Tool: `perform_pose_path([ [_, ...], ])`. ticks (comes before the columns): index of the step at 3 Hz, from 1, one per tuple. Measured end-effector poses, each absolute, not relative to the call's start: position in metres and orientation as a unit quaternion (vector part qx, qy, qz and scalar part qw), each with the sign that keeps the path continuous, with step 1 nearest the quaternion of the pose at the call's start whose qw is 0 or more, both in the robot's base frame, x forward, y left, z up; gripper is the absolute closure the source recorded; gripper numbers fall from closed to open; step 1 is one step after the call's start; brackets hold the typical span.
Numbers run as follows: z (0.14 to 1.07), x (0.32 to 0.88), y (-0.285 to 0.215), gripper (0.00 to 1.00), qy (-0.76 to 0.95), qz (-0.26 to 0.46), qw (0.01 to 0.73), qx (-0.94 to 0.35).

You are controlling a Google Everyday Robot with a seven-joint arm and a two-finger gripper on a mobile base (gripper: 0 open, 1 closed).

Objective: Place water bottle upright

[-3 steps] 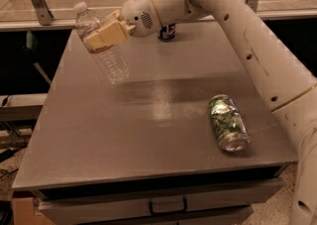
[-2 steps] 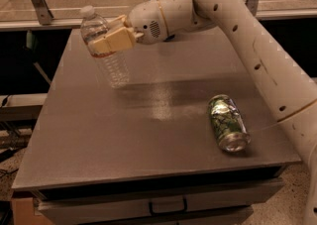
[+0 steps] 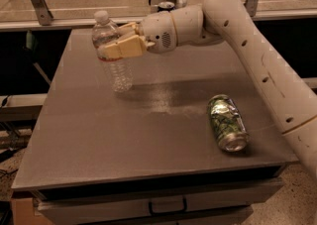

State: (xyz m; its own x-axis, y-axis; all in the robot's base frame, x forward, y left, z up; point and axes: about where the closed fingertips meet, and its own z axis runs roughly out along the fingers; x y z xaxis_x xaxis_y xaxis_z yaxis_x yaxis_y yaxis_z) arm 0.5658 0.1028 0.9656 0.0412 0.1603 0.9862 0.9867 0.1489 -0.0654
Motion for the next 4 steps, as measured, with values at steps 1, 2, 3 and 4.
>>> perform_pose_path([
  [1, 0.956, 0.566, 0.099, 0.83, -0.564, -0.4, 0.517, -0.504],
  [2, 0.946, 0.566, 0.095, 0.6, -0.564, -0.393, 0.524, -0.503],
  [3, 0.937, 0.565, 0.093, 0.36, -0.564, -0.386, 0.532, -0.499],
  [4, 0.932, 0.564, 0.09, 0.13, -0.565, -0.382, 0.536, -0.498],
])
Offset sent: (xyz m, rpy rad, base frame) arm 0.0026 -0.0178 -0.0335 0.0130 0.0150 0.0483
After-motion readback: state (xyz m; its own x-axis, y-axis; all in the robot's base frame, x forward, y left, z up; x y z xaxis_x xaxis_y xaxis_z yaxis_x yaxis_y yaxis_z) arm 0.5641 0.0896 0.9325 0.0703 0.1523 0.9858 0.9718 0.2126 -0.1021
